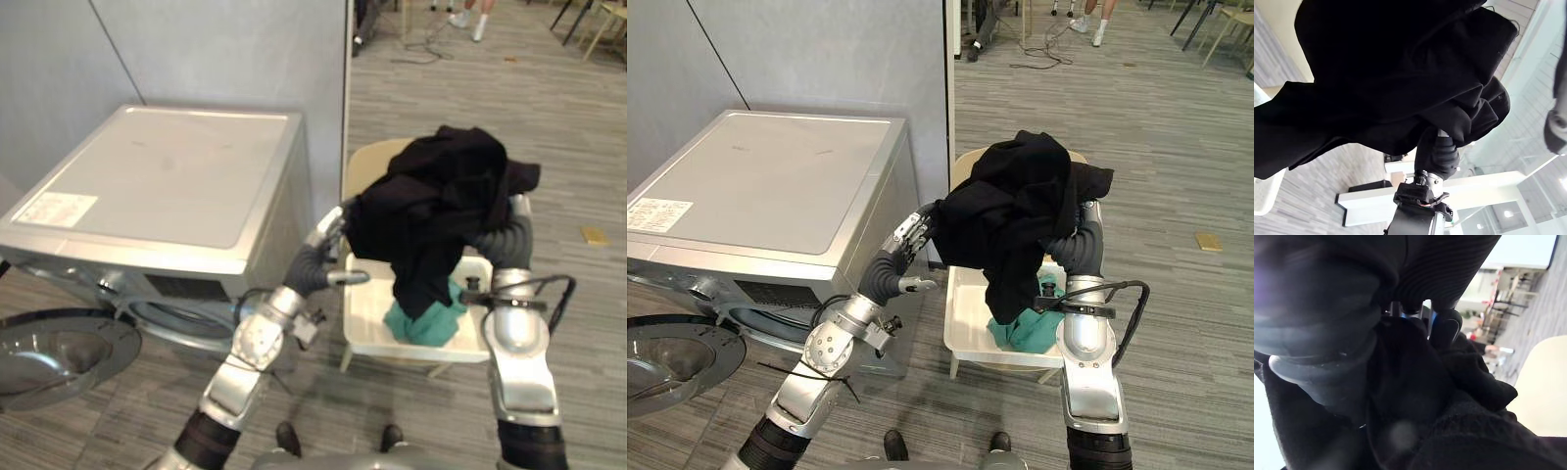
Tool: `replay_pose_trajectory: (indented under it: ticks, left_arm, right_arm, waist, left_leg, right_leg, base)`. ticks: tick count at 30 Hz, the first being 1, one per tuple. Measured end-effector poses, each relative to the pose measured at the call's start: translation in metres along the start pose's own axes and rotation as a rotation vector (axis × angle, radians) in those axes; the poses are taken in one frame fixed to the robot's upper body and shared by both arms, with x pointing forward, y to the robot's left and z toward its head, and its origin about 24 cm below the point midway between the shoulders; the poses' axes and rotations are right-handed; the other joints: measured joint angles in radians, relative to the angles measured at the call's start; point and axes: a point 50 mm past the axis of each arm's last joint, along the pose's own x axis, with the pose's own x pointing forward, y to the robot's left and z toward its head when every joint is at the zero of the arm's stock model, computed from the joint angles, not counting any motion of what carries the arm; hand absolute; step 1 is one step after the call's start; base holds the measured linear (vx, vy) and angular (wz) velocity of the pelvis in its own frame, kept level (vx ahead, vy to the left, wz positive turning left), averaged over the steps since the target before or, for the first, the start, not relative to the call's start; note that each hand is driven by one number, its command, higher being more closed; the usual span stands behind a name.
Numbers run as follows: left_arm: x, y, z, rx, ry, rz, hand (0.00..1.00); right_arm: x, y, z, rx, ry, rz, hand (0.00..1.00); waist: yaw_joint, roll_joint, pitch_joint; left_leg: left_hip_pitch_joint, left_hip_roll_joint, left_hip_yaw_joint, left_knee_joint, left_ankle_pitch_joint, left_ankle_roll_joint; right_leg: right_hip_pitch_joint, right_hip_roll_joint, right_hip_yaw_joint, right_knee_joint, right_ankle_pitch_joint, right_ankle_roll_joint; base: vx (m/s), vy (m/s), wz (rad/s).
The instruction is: Pick up the laundry basket with both hands and put the clothes into the washing machine.
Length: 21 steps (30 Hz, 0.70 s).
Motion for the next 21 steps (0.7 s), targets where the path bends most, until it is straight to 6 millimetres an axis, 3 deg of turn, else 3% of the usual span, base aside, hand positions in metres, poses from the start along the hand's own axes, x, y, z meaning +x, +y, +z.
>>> replay_pose_trajectory:
  ticks: [13,15,21]
  left_arm:
    - [0.022,-0.011,-0.013,-0.181,0.042,-0.057,0.00]
    - [0.030,-0.013,-0.018,-0.259,0.060,-0.036,0.00]
    - [0.034,-0.013,-0.020,-0.264,0.066,-0.018,0.00]
  right_arm:
    - [-0.006,0.040,0.010,0.214,-0.002,0.163,1.00]
    - [-0.011,0.056,0.014,0.301,0.004,0.217,1.00]
    - [-0.013,0.066,0.012,0.350,0.019,0.241,1.00]
  waist:
    - [-0.031,0.017,-0.013]
    - [-0.038,0.018,-0.013]
    - [-0.050,0.020,-0.015]
  left_leg:
    - [-0.029,-0.004,0.000,0.000,0.001,0.000]
    - [-0.033,-0.002,0.017,0.000,0.001,0.000]
    - [-0.032,-0.001,0.018,0.000,0.001,-0.001]
  right_leg:
    - [-0.029,0.000,0.000,0.000,0.005,-0.003]
    - [-0.044,0.002,0.020,0.000,0.008,-0.008]
    - [-0.044,0.003,0.022,0.000,0.009,-0.010]
  base:
    - [0.03,-0.004,-0.01]
    - [0.03,-0.011,-0.19]
    - [0.01,-0.002,-0.01]
